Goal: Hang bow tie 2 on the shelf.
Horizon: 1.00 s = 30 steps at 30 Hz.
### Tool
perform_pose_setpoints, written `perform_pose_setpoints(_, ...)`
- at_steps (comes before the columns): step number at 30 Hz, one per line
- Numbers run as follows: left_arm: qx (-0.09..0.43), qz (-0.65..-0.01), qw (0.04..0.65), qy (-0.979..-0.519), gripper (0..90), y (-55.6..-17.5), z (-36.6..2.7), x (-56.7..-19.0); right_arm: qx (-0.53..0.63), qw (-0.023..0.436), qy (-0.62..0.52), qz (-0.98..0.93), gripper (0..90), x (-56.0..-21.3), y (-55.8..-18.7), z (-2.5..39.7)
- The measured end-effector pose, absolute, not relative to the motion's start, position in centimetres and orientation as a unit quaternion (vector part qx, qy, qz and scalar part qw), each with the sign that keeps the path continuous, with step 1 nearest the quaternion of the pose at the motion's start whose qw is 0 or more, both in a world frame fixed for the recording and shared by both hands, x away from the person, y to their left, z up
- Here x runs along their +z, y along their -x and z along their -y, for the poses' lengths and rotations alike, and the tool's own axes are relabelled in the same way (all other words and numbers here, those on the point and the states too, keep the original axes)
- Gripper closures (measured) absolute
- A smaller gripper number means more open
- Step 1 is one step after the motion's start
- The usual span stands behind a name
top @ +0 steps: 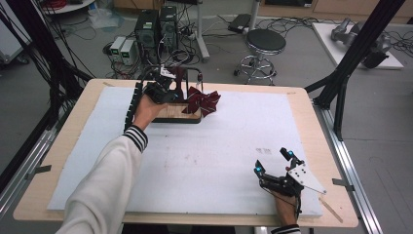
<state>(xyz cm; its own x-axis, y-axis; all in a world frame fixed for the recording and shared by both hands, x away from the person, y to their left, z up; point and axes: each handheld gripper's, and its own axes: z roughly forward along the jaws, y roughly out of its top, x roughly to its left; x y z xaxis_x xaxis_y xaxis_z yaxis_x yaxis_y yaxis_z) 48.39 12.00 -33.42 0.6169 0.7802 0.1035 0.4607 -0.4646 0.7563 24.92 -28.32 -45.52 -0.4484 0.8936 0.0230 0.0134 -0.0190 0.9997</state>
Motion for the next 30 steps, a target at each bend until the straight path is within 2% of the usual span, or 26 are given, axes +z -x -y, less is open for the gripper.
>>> perform_pose_setpoints(12,0.209,-0.389,0.354,-0.824,81.0,-48.6,-12.9,-34.9,0.603,0.365,-0.383,-0.597,1.2,-45.5,-24.9,28.3)
perform_pose_setpoints(18,0.206,-0.395,0.359,-0.820,75.2,-48.7,-13.2,-35.2,0.603,0.365,-0.383,-0.597,1.2,-45.5,-24.9,28.3)
perform_pose_setpoints(20,0.202,-0.395,0.367,-0.818,69.7,-48.6,-13.3,-35.3,0.603,0.365,-0.383,-0.597,1.3,-45.5,-24.9,28.3)
perform_pose_setpoints(25,0.197,-0.386,0.387,-0.814,40.2,-47.8,-13.7,-35.7,0.604,0.365,-0.381,-0.598,1.2,-45.5,-24.9,28.3)
perform_pose_setpoints(30,0.192,-0.365,0.420,-0.808,19.6,-47.2,-14.5,-35.5,0.604,0.365,-0.381,-0.598,1.2,-45.5,-24.9,28.3)
